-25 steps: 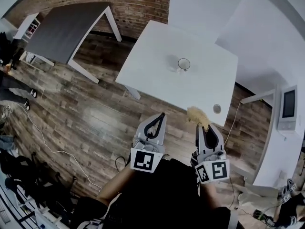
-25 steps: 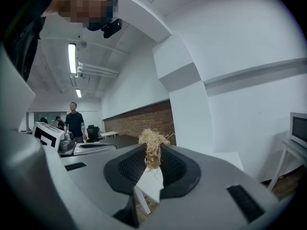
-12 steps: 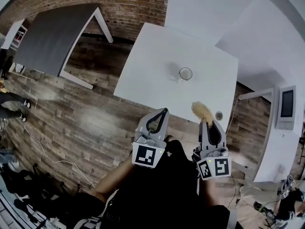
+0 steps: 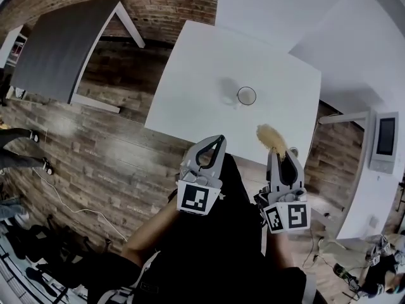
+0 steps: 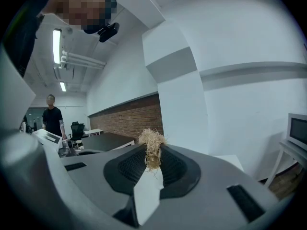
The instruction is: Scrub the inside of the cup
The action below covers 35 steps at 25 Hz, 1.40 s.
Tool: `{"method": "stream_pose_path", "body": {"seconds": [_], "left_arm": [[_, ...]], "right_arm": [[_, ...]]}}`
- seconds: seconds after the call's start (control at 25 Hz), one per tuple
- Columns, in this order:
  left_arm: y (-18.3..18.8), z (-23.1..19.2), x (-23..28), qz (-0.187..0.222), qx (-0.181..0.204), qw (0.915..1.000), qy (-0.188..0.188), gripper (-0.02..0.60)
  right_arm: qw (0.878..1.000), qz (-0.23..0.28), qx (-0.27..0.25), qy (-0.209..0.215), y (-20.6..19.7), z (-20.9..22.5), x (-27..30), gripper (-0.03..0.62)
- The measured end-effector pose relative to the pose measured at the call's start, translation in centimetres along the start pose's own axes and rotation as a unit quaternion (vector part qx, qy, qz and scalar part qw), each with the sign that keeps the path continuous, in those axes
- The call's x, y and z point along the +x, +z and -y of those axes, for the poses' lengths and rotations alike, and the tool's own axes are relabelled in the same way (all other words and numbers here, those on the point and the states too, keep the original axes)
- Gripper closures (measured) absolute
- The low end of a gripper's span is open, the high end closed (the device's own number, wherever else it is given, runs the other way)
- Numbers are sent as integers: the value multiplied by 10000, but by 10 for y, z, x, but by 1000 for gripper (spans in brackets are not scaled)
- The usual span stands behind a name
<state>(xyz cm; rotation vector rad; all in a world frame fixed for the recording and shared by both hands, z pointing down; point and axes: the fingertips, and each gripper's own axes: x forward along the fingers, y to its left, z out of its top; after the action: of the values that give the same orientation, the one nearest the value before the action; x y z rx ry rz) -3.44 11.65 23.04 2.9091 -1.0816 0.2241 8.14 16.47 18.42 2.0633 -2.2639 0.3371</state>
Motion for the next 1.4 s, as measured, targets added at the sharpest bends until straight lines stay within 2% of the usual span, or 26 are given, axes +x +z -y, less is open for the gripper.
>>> {"method": "stream_pose_path", "body": {"seconds": [0.48,0.72,0.92,1.04,1.24,1.4], "left_arm": [[-46,-2,71,-464,-2,9989,-8,578],[-86,-8,101,-758,-67,9971,4,577],[-120,-2,122,-960,-117,9952,-147,531],[-150,2,136,-1223,-216,9921,-187,497],[-185,2,160,-1481,-282,9885,-138,459],[-206,2,174,-1628,-187,9864,-118,442]], "right_arm": [[9985,-420,186,312,-22,42,60,537],[9964,-630,299,477,-42,55,91,537],[9944,-833,402,503,-68,70,105,537],[9930,-960,438,532,-82,78,112,537],[9902,-1154,497,609,-102,90,121,537],[9882,-1277,532,652,-115,96,131,537]]}}
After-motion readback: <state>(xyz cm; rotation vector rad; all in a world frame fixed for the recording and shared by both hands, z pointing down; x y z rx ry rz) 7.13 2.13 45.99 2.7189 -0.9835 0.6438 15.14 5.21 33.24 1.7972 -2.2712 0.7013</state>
